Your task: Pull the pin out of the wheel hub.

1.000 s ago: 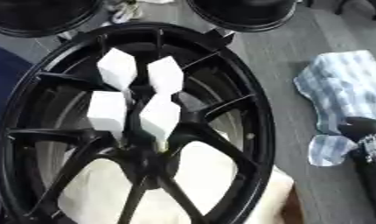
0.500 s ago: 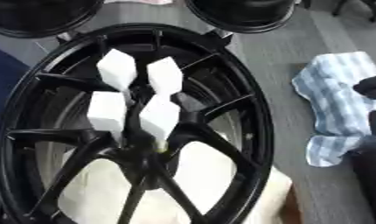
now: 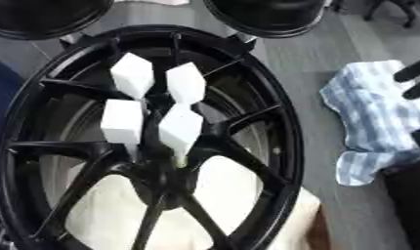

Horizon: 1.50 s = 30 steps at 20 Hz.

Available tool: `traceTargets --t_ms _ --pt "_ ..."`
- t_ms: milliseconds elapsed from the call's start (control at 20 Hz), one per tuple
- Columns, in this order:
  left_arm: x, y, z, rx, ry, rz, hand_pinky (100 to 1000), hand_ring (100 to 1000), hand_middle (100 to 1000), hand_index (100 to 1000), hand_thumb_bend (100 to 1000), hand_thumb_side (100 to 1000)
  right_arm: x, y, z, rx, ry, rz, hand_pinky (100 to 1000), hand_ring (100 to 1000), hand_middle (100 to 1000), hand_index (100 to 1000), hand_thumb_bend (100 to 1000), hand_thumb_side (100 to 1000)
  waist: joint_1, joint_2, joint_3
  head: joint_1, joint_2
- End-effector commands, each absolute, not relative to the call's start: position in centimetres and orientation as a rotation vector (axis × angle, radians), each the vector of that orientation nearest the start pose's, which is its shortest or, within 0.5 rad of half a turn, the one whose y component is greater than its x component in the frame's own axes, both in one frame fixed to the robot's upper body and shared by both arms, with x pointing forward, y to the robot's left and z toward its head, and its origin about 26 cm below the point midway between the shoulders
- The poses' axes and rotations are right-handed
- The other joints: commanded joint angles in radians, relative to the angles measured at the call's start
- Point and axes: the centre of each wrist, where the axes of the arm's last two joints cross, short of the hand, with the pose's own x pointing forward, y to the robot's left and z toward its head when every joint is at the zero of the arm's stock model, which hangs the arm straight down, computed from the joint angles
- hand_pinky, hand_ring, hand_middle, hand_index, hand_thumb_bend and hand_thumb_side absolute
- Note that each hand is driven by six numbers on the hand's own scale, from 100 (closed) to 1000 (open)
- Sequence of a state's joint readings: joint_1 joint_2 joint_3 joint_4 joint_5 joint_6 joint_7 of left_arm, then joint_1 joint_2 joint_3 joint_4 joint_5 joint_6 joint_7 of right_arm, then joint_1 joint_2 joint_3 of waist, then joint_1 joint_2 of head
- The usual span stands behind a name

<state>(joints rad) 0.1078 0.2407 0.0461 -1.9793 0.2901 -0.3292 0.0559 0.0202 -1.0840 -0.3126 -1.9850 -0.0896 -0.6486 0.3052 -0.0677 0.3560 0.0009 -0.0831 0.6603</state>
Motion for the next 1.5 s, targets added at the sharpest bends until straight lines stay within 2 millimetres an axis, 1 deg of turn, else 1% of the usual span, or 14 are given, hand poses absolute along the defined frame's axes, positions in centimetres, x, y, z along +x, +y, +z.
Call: traceTargets --t_ms 50,400,600,750,900,1150,1300,1350,1400,1500 --pt "23.9 29.8 9.3 -0.016 -2.215 0.034 839 638 634 752 100 769 25.1 -39.6 31.7 0.697 2.646 -2.086 818 784 732 712 268 378 -0.003 -0.026 0.006 -0.014 0.007" --pt "24.1 29.6 9.5 -0.049 -2.209 0.005 839 639 635 752 100 767 26.1 -36.2 35.5 0.499 2.494 -2.132 817 784 733 716 283 374 -0.017 -0.034 0.05 -0.057 0.013" --pt "24.2 29.5 9.6 -0.066 -2.208 -0.008 839 639 635 751 100 770 26.5 -34.6 36.5 0.438 2.391 -2.197 818 787 736 720 303 367 -0.027 -0.034 0.075 -0.089 0.019" --pt "24.3 29.3 9.6 -0.077 -2.203 -0.017 839 640 636 751 100 771 26.8 -33.6 36.5 0.403 2.326 -2.258 820 790 740 725 315 363 -0.032 -0.034 0.093 -0.113 0.017" --pt "24.3 29.2 9.7 -0.086 -2.203 -0.021 839 640 636 751 100 771 27.2 -32.7 36.2 0.359 2.281 -2.302 823 792 743 728 321 356 -0.037 -0.032 0.109 -0.126 0.013" --pt "24.6 29.0 10.0 -0.109 -2.202 -0.026 839 641 637 751 100 776 27.7 -31.8 35.5 0.286 2.271 -2.353 828 795 748 730 329 351 -0.045 -0.03 0.134 -0.143 0.003" --pt "24.7 28.8 10.1 -0.125 -2.202 -0.03 839 642 637 750 100 777 28.0 -31.3 35.0 0.272 2.263 -2.386 830 797 750 733 356 334 -0.049 -0.029 0.149 -0.153 -0.013" --pt "24.8 28.8 10.2 -0.129 -2.201 -0.032 839 642 637 750 100 778 28.1 -31.2 34.8 0.273 2.265 -2.397 830 798 752 735 354 302 -0.051 -0.029 0.154 -0.156 -0.018" --pt "24.8 28.8 10.2 -0.133 -2.2 -0.033 839 642 637 750 100 779 28.2 -31.1 34.6 0.276 2.272 -2.405 831 799 753 737 386 320 -0.053 -0.028 0.158 -0.159 -0.022" --pt "24.9 28.7 10.3 -0.136 -2.2 -0.033 839 642 638 750 100 780 28.3 -31.0 34.2 0.285 2.307 -2.413 832 798 754 744 414 316 -0.057 -0.026 0.165 -0.166 -0.03"
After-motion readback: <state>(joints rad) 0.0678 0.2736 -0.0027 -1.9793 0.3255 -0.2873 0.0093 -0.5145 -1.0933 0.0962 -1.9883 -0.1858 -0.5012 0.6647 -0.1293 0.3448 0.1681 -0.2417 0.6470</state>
